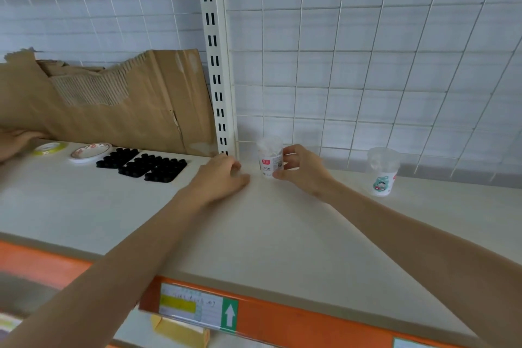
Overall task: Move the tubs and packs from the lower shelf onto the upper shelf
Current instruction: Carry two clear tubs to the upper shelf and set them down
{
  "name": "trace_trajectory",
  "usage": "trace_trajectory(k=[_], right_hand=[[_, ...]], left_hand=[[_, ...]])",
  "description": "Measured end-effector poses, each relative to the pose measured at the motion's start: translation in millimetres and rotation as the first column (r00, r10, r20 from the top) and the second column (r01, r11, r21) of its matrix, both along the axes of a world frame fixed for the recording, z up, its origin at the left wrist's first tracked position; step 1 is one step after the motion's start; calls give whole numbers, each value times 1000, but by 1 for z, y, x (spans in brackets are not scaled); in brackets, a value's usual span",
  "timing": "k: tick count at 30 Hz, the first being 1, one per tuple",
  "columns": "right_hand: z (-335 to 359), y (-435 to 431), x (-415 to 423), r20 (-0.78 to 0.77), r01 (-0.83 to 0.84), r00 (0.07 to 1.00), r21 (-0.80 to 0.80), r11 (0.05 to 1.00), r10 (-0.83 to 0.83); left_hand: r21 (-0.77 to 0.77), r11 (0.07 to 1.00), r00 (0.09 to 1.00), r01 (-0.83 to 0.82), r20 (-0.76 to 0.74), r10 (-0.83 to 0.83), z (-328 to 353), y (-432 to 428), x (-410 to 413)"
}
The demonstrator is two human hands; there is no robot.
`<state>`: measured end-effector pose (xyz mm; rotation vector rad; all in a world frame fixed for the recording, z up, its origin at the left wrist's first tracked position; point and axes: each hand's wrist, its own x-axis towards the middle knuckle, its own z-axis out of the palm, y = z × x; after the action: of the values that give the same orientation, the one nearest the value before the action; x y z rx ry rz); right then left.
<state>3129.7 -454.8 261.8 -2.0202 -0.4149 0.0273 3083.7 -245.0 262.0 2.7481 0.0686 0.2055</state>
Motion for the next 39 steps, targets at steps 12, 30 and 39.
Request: trace_trajectory(k=[12,30,39], right_hand=[[-1,24,12,37,10,999,-92,996,-7],[-8,42,22,94,116,991,-253,960,-95],[-5,45,21,133,119,988,-379,918,-73]], left_hand=[[160,970,983,-184,28,182,-13,-6,-5],[236,956,984,-173,6,177,-9,-13,-8],[251,951,983,-181,8,185,-9,-13,-8]])
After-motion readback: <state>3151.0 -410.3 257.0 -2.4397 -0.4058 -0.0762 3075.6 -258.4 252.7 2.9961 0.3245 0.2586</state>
